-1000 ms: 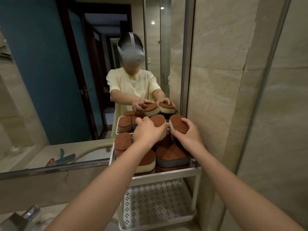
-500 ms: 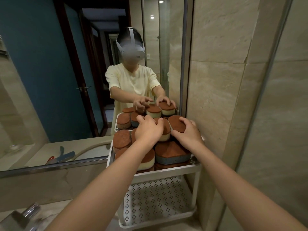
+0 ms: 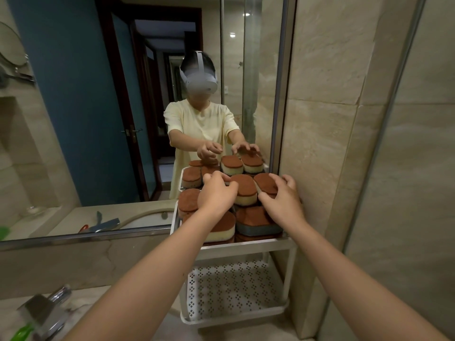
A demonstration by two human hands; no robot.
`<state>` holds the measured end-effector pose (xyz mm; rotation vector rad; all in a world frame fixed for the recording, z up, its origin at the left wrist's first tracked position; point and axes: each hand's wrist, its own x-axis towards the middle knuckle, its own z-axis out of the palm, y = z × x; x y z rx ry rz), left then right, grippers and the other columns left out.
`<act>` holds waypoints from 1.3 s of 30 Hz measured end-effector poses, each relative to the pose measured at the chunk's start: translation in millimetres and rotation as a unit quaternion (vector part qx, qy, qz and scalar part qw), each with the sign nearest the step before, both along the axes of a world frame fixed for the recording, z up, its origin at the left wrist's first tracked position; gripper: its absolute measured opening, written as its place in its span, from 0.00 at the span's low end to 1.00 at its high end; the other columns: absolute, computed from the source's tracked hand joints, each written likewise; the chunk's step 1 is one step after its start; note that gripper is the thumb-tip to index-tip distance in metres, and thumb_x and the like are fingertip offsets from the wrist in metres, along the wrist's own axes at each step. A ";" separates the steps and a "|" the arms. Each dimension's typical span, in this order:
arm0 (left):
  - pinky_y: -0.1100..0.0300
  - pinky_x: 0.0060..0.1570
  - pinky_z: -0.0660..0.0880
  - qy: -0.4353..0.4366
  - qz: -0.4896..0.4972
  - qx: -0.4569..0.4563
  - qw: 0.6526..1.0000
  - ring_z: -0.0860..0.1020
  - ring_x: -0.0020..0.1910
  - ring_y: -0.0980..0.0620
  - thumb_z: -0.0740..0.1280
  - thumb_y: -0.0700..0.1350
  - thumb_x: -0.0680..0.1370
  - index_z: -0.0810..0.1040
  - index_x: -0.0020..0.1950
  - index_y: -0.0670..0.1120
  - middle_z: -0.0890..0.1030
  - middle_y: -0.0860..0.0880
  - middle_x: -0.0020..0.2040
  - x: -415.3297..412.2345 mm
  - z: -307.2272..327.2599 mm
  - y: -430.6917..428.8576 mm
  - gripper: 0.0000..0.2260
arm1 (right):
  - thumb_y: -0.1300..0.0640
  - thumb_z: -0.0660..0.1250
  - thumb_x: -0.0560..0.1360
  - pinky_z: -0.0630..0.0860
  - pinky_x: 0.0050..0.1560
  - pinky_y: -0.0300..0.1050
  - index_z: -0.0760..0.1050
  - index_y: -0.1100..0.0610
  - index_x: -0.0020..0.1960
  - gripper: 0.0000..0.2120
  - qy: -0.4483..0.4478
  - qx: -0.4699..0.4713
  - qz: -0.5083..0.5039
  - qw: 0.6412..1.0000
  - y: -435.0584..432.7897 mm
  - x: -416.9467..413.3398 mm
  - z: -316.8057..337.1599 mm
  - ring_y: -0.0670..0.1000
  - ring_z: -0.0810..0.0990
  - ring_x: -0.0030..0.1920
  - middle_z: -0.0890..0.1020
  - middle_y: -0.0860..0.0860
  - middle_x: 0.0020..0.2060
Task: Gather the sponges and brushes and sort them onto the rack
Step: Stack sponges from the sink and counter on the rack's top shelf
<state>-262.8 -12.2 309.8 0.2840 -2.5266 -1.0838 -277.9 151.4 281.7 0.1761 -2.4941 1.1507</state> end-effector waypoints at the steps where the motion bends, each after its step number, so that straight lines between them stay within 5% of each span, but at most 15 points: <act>1: 0.56 0.39 0.75 0.017 -0.002 0.012 1.000 0.79 0.36 0.51 0.61 0.52 0.76 0.73 0.52 0.52 0.68 0.51 0.56 5.5 -1.6 -2.4 0.08 | 0.47 0.66 0.72 0.67 0.68 0.53 0.68 0.47 0.71 0.27 0.022 0.001 -0.003 1.000 -2.7 7.1 0.9 0.53 0.62 0.71 0.63 0.49 0.72; 5: 0.63 0.36 0.69 0.098 -0.024 0.081 0.992 0.74 0.41 0.63 0.63 0.50 0.75 0.74 0.48 0.57 0.74 0.56 0.55 31.3 -9.2 -14.2 0.04 | 0.55 0.66 0.72 0.66 0.64 0.43 0.74 0.49 0.64 0.19 0.113 -0.038 0.053 0.991 -23.1 36.8 6.1 0.48 0.67 0.67 0.71 0.47 0.64; 9: 0.55 0.45 0.77 0.149 -0.008 0.134 0.980 0.77 0.42 0.60 0.63 0.48 0.74 0.74 0.44 0.58 0.78 0.58 0.46 59.5 -15.3 -33.7 0.04 | 0.58 0.65 0.72 0.68 0.63 0.41 0.75 0.48 0.61 0.18 0.143 -0.068 0.133 0.978 -56.3 67.5 9.1 0.43 0.70 0.63 0.74 0.42 0.58; 15: 0.58 0.41 0.76 0.181 0.032 0.170 0.968 0.78 0.41 0.59 0.63 0.45 0.72 0.75 0.43 0.58 0.79 0.56 0.44 101.7 -28.3 -82.9 0.07 | 0.58 0.66 0.72 0.68 0.62 0.40 0.74 0.50 0.63 0.19 0.129 -0.055 0.213 0.967 -120.3 98.6 4.0 0.45 0.71 0.62 0.74 0.41 0.57; 33: 0.62 0.41 0.72 0.138 0.249 0.164 0.945 0.77 0.41 0.61 0.64 0.42 0.75 0.74 0.43 0.58 0.79 0.58 0.43 233.0 -99.6 -288.1 0.09 | 0.60 0.65 0.72 0.67 0.67 0.46 0.73 0.50 0.65 0.21 0.007 -0.047 0.411 0.910 -328.2 175.2 -57.3 0.46 0.69 0.65 0.74 0.45 0.62; 39: 0.67 0.40 0.72 0.112 0.314 0.155 0.930 0.77 0.40 0.62 0.65 0.42 0.75 0.75 0.42 0.56 0.79 0.56 0.41 271.0 -121.4 -351.1 0.07 | 0.59 0.65 0.73 0.69 0.61 0.40 0.73 0.50 0.65 0.21 -0.029 -0.038 0.447 0.893 -397.7 190.7 -79.4 0.47 0.70 0.65 0.73 0.45 0.61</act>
